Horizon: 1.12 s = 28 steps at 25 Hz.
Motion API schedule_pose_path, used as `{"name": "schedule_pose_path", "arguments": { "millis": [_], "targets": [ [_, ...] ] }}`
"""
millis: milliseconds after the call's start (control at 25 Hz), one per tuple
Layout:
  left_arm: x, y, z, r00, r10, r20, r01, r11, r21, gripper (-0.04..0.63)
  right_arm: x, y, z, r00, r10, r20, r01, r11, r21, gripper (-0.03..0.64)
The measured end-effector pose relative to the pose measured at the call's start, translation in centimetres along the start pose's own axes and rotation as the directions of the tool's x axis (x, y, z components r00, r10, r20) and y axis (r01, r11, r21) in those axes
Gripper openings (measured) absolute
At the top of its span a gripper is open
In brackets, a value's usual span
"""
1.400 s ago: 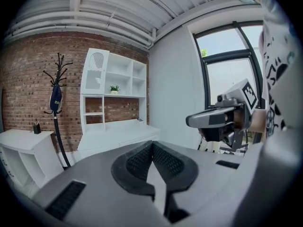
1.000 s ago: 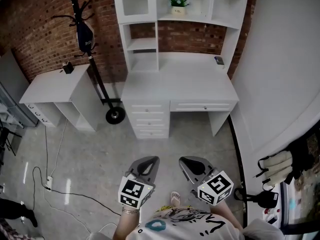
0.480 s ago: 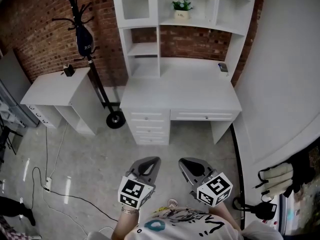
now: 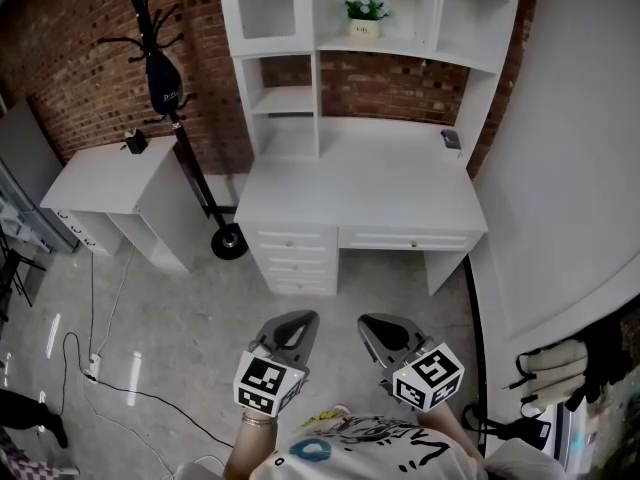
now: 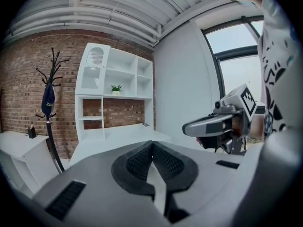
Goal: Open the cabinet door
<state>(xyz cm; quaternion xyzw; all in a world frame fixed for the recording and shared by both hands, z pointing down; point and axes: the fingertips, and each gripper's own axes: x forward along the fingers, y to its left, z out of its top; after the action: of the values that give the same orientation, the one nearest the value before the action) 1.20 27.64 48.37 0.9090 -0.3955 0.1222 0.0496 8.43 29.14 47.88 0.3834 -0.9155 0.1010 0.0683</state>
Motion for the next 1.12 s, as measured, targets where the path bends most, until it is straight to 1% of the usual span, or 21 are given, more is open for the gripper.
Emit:
{"name": "schedule_pose_path", "arguments": {
  "millis": [120, 440, 720, 920, 1120],
  "targets": [
    [0.7, 0.6, 0.0, 1.0, 0.013, -0.004, -0.013, 1.0, -0.006, 0.014, 0.4, -1.0, 0.0, 1.0, 0.0, -0.006, 0.0, 1.0, -0.004, 0.029],
    [2.1, 2.2, -0.1, 1.0, 0.017, -0.006, -0.017, 1.0, -0.011, 0.014, 2.1, -2.4, 0.2, 1.0, 0.002, -0.011, -0.002, 1.0, 0.001, 0.029],
    [3.4, 4.8, 0.2, 1.0, -0.003, -0.021, 0.003, 1.0, -0.01, 0.014, 5.2, -2.9, 1.3, 1.0, 0.004, -0.004, -0.004, 1.0, 0.015, 0.029],
    [4.1, 6.9, 1.2, 1.0, -0.019, -0.012, 0.018, 1.0, -0.006, 0.014, 7.4, -3.2, 2.5, 1.0, 0.002, 0.006, -0.002, 1.0, 0.011, 0.029],
    [5.0, 8.5, 1.2, 0.999, -0.035, -0.014, 0.034, 0.999, -0.009, 0.014, 9.1, -3.7, 3.1, 1.0, -0.01, 0.009, 0.01, 1.0, 0.019, 0.029]
  ]
}}
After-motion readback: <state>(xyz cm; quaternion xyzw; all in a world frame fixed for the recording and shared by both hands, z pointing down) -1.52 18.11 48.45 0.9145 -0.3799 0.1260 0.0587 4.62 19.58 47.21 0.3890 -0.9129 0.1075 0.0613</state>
